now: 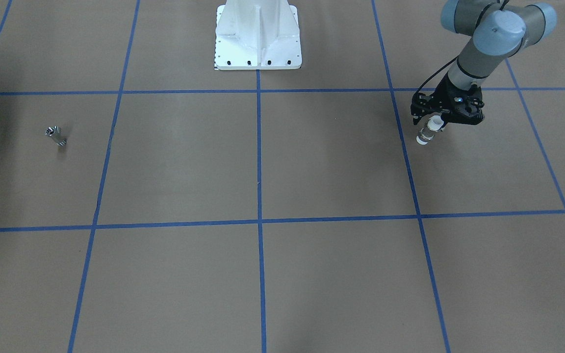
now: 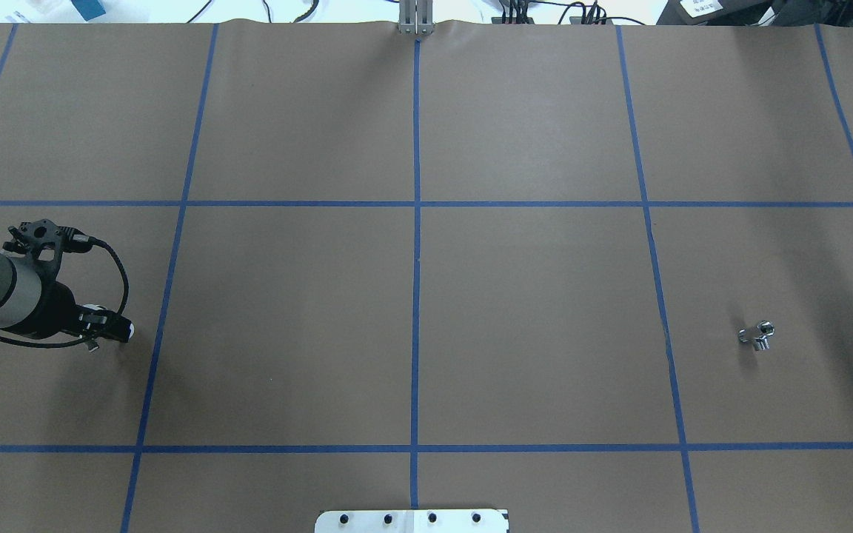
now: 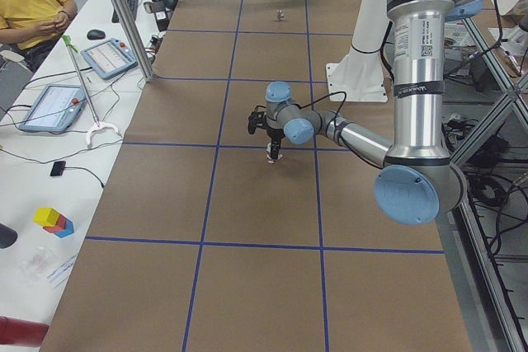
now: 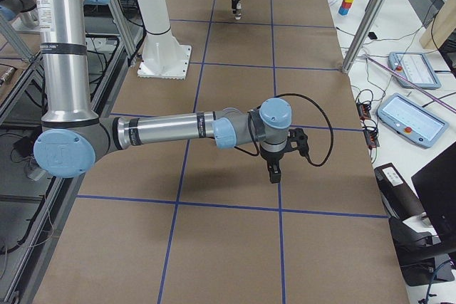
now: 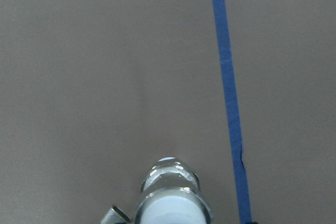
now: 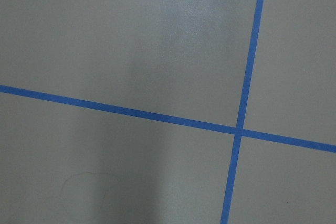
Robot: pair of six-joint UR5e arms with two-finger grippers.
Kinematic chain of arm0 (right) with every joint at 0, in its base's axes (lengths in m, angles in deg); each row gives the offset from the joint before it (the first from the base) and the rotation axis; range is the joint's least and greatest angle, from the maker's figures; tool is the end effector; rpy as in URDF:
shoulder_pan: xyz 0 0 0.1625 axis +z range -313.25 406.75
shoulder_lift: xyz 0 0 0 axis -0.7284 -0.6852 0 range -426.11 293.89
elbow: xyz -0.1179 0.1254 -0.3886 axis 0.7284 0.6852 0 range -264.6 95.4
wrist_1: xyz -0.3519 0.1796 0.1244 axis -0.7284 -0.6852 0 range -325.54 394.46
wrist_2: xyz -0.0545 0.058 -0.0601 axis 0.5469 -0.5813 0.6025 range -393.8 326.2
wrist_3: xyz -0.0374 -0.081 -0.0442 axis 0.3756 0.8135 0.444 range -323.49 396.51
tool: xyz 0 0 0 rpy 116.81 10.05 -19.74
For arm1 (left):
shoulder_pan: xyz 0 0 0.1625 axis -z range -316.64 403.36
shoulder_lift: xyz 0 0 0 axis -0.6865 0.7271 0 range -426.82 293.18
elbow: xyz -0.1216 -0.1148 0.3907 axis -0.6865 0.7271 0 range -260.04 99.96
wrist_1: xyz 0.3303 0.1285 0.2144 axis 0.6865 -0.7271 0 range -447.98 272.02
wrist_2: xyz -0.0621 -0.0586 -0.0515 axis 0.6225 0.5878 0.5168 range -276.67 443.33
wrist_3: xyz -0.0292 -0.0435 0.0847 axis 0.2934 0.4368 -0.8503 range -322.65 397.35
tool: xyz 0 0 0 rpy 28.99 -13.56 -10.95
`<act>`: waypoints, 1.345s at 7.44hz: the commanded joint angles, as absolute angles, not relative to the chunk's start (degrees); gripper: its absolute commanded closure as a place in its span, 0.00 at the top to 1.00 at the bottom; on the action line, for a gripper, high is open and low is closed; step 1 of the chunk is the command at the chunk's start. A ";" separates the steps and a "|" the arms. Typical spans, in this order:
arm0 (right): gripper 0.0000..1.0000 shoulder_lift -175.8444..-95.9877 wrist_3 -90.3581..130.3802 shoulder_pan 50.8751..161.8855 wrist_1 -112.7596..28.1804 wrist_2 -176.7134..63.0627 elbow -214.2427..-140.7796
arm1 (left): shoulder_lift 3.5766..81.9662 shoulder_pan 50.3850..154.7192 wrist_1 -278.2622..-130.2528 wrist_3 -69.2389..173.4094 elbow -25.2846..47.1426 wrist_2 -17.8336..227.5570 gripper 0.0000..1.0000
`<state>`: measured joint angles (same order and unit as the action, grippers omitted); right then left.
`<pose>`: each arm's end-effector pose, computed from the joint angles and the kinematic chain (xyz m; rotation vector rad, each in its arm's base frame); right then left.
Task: Assemble PPR valve and pipe with both arms
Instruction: 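Close the left gripper on the white valve fitting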
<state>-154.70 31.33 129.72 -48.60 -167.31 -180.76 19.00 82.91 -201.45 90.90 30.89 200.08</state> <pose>0.0012 -0.5179 0.5806 0.1594 -0.7768 -0.1265 0.3123 -0.3727 0.4768 0.0717 0.8179 0.1127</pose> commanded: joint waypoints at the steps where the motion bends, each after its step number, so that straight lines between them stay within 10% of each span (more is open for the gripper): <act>1: 1.00 -154.70 31.41 129.72 -48.60 -167.31 -180.67 | 19.05 83.17 -201.01 90.62 30.79 200.05 0.79; 10: 1.00 -154.70 31.41 129.63 -48.60 -167.31 -180.58 | 20.01 83.61 -200.57 90.62 30.61 200.05 0.72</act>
